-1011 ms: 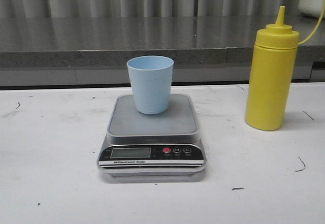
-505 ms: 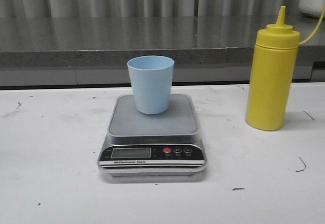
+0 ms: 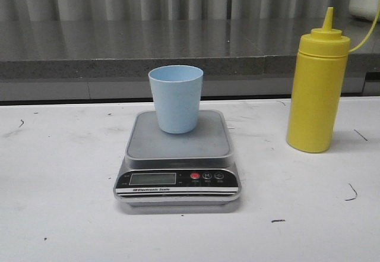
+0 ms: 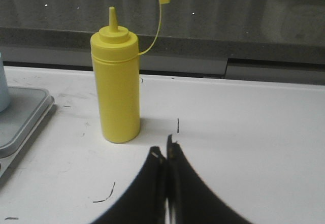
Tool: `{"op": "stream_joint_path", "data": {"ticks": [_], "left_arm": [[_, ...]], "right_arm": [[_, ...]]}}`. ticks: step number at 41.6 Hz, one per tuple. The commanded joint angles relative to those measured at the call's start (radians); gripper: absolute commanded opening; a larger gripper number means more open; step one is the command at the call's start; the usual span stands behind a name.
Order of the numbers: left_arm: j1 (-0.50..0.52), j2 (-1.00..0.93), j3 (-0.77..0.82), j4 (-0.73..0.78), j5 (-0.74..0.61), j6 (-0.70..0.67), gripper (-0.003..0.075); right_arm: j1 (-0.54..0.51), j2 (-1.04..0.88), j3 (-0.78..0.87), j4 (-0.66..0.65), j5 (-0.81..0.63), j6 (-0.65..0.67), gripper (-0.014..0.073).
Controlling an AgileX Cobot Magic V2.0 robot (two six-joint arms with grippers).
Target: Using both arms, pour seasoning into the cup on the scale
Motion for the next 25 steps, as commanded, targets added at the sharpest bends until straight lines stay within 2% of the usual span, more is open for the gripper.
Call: {"op": "stream_joint_path", "data": {"ticks": [1, 12, 25], "left_arm": [[-0.001, -0.018, 0.023, -0.007, -0.086, 0.001, -0.0020], [-0.001, -0.018, 0.023, -0.007, -0.086, 0.001, -0.0020], [-0.001, -0.016, 0.023, -0.007, -0.084, 0.001, -0.0020]], "right_arm": [[-0.015, -0.033, 0.048, -0.013, -0.183, -0.011, -0.0068], [-0.015, -0.094, 0.187, -0.013, -0.370, -0.006, -0.0068], [-0.015, -0.094, 0.185, -0.013, -0.367, -0.006, -0.0068]]}}
